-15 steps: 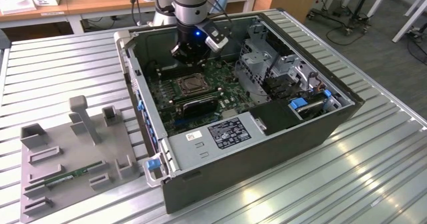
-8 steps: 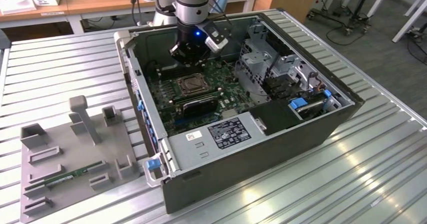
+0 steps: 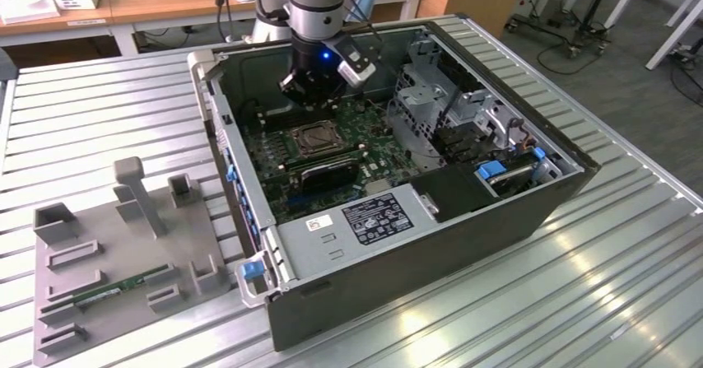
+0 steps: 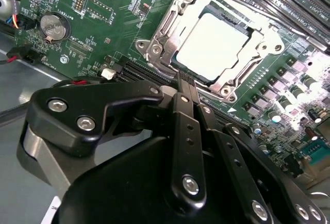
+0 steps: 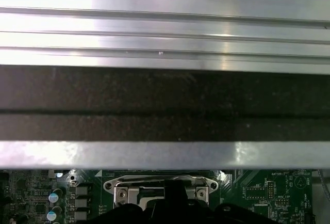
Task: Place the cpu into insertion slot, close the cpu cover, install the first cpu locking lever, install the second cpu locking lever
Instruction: 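Install the first cpu locking lever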
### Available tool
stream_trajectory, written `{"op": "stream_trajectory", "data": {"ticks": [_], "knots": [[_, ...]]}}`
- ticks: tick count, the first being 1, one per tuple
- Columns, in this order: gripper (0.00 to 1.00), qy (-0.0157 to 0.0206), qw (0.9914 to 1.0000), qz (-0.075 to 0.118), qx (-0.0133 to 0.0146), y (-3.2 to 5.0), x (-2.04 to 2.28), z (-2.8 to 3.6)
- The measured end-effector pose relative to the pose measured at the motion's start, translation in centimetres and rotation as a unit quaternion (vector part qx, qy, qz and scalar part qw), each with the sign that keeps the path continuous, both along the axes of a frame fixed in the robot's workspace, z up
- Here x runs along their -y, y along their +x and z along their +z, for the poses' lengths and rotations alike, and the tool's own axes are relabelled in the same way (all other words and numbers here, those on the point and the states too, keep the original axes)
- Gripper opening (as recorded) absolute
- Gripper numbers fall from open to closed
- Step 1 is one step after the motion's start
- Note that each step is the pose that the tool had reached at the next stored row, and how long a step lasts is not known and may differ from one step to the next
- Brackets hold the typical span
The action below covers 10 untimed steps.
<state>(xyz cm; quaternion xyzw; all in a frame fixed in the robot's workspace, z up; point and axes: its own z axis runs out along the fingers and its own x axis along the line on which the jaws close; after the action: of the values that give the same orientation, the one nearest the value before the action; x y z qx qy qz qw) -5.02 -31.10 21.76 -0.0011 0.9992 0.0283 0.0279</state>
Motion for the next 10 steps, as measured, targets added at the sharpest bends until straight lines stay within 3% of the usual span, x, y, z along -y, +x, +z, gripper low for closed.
{"op": "stream_trajectory", "data": {"ticks": [6,10], "knots": [[0.11,-0.0055,0.99998,0.0,0.0,-0.15,0.36,0.0],[0.11,-0.0065,0.99998,0.0,0.0,-0.41,0.84,0.0]]}}
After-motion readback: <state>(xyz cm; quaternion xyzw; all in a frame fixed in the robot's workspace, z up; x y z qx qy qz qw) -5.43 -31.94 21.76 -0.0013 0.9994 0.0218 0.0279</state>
